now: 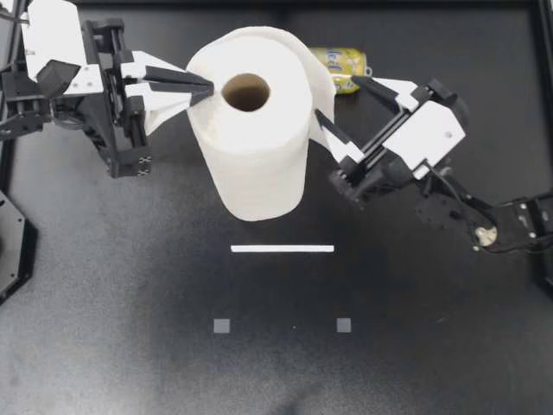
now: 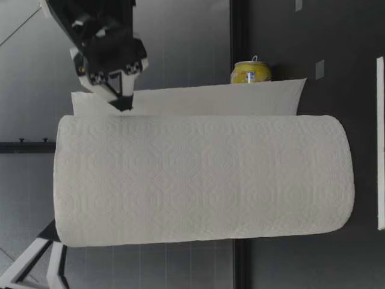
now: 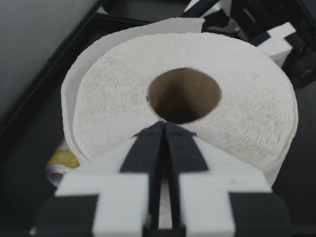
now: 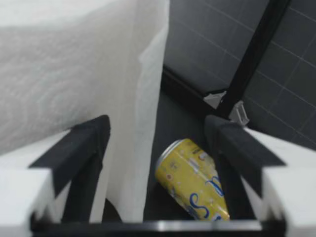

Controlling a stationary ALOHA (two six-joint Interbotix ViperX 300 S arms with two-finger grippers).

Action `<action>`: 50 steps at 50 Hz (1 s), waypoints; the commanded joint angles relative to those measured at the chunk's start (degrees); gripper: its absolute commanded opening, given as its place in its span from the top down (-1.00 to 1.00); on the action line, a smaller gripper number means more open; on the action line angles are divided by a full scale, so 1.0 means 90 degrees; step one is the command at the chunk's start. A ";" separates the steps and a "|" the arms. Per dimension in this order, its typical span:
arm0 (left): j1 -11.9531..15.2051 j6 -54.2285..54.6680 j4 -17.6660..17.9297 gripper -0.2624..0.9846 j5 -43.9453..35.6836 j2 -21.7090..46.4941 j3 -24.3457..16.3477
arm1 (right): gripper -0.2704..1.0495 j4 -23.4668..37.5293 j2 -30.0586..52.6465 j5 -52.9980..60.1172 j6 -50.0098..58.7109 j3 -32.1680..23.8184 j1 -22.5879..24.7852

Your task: Pick up a piece of paper towel and place it on the spilled liquid.

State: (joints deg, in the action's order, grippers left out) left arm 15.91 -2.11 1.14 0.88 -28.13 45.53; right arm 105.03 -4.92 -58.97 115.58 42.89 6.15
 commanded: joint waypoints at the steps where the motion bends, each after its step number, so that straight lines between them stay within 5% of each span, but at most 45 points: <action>1: 0.0020 0.0000 0.0010 0.40 0.0039 0.0039 -0.0059 | -0.53 0.0049 0.0020 -0.0029 0.0000 -0.0215 -0.0117; 15: 0.0020 0.0000 0.0010 0.40 0.0039 0.0088 -0.0059 | -0.45 0.0146 0.0244 -0.0029 -0.0010 -0.0430 -0.0303; 37: 0.0020 0.0010 0.0010 0.40 0.0078 0.0166 -0.0049 | 0.69 0.0146 0.0205 -0.0020 -0.0039 -0.0342 -0.0312; 50: 0.0020 0.0039 0.0020 0.40 0.0088 0.0166 -0.0010 | 0.75 0.0117 0.0068 0.0000 -0.0010 -0.0137 -0.0273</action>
State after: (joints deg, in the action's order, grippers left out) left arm 15.91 -1.85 1.23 0.88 -27.42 45.26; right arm 105.91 -2.46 -58.80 115.40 41.84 3.69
